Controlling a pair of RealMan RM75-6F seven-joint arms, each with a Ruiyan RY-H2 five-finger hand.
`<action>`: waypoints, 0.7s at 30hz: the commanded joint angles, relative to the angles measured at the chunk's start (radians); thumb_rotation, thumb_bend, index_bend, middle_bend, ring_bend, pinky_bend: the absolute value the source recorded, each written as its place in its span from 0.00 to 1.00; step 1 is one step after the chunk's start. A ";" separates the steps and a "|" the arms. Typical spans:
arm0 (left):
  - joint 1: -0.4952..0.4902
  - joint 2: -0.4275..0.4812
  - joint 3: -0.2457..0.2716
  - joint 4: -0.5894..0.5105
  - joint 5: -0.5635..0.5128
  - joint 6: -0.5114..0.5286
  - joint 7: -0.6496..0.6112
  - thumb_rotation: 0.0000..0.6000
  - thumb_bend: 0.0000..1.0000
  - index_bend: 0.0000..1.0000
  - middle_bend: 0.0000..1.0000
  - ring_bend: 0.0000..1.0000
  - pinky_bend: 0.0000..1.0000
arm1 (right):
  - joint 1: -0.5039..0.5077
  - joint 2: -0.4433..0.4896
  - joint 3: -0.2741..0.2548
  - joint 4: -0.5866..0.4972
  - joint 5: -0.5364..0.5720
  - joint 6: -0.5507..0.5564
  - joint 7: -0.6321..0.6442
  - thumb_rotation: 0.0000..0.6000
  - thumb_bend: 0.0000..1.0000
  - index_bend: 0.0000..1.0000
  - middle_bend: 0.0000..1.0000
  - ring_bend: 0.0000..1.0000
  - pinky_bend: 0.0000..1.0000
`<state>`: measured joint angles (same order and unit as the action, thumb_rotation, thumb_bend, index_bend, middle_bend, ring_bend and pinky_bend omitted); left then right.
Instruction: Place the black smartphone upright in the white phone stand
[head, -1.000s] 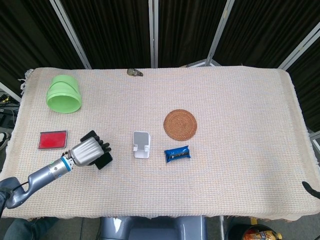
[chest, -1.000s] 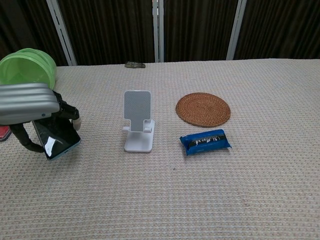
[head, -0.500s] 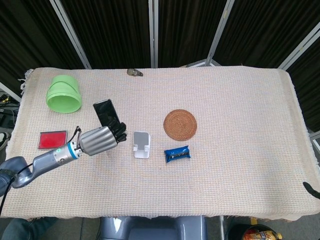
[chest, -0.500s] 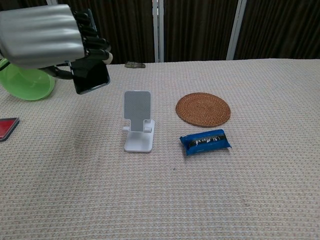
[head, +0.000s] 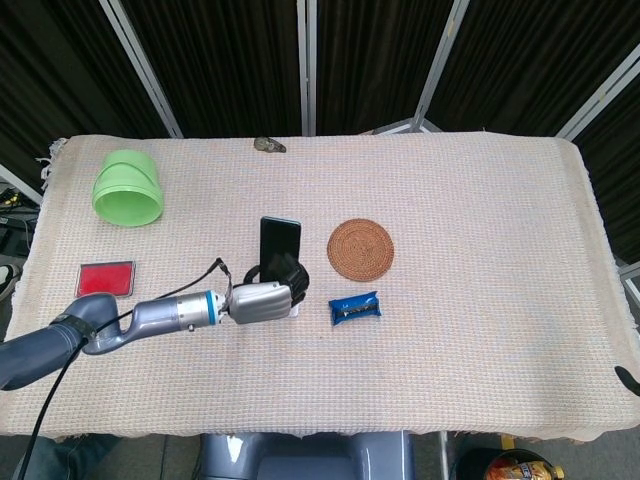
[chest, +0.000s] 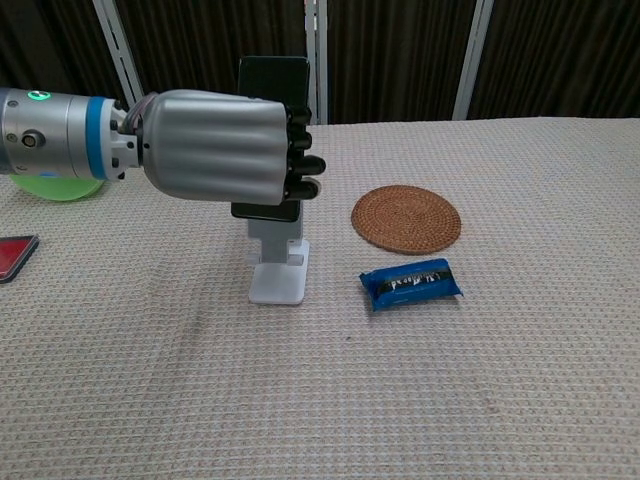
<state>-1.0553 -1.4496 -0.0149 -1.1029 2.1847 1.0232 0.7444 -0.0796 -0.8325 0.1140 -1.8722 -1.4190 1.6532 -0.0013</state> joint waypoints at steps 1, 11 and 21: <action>-0.005 -0.013 0.010 0.006 -0.005 -0.021 0.018 1.00 0.00 0.54 0.42 0.46 0.42 | -0.001 0.003 0.000 0.002 0.001 -0.001 0.007 1.00 0.00 0.00 0.00 0.00 0.00; 0.013 -0.041 0.015 0.030 -0.047 -0.017 0.073 1.00 0.00 0.54 0.42 0.46 0.42 | -0.003 0.006 -0.001 0.003 -0.005 0.001 0.014 1.00 0.00 0.00 0.00 0.00 0.00; 0.028 -0.098 0.006 0.046 -0.083 -0.010 0.123 1.00 0.00 0.53 0.42 0.45 0.41 | -0.002 0.009 -0.002 0.001 -0.003 -0.006 0.018 1.00 0.00 0.00 0.00 0.00 0.00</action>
<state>-1.0289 -1.5427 -0.0095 -1.0554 2.1047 1.0161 0.8624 -0.0814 -0.8236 0.1125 -1.8712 -1.4218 1.6474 0.0167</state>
